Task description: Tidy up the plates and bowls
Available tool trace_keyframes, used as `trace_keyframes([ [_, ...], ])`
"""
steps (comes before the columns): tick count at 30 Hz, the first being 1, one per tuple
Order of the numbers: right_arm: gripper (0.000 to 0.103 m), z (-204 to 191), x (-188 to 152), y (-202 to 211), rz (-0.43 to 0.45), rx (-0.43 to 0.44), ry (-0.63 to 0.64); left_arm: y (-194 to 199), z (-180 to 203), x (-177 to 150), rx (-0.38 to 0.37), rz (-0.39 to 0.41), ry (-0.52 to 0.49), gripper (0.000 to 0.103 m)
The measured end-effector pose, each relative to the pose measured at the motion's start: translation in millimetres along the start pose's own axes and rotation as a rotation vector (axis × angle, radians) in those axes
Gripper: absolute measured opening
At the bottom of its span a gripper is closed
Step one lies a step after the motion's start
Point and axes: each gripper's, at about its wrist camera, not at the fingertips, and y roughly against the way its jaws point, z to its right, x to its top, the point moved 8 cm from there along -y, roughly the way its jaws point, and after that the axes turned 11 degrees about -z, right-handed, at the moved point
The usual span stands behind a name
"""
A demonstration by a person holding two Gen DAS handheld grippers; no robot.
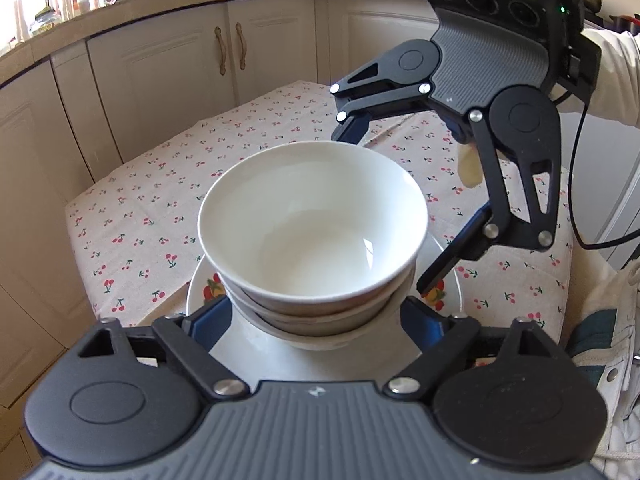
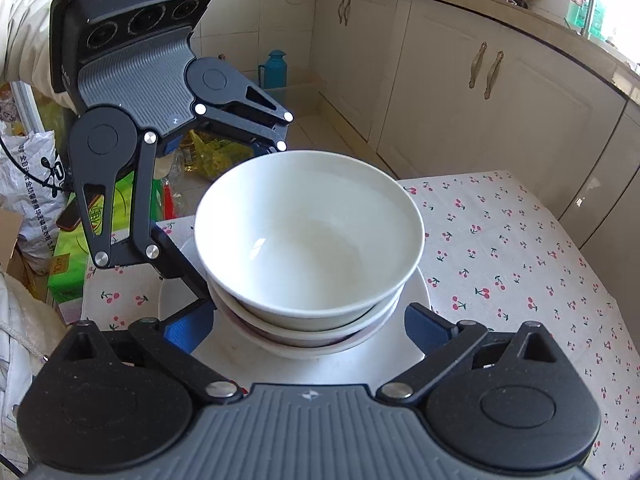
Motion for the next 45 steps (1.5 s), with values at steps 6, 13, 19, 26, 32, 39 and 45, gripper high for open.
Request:
trace_keyframes([
  [6,0.103,-12.8,-6.0,18.5,0.003,-0.065,-0.006,26.9,15.7,-1.8,0.112,0.059,-0.018,0.100],
  [13,0.103,-33.3,-16.5,47.9,0.018,-0.241,-0.084,53.4,35.0,-2.7,0.261,0.117,0.018,0.102],
  [19,0.103,-35.1,-26.4,89.1,0.081,-0.418,-0.320,72.5,56.7,2.6,0.423,0.172,0.069,0.102],
  [26,0.103,-38.8,-69.4,104.8,0.098,-0.590,-0.671,88.1,87.5,0.3,0.467,0.316,0.336,0.102],
  [32,0.103,-68.2,-110.1,105.3,0.110,-0.625,-0.866,94.3,109.1,-12.8,0.453,0.314,0.527,0.102],
  [39,0.103,-101.1,-125.8,125.0,0.178,-0.556,-1.001,110.1,134.4,-27.8,0.463,0.245,0.636,0.102],
  [45,0.103,-129.1,-118.2,145.4,0.194,-0.621,-0.946,122.2,148.7,-25.1,0.480,0.203,0.638,0.102],
])
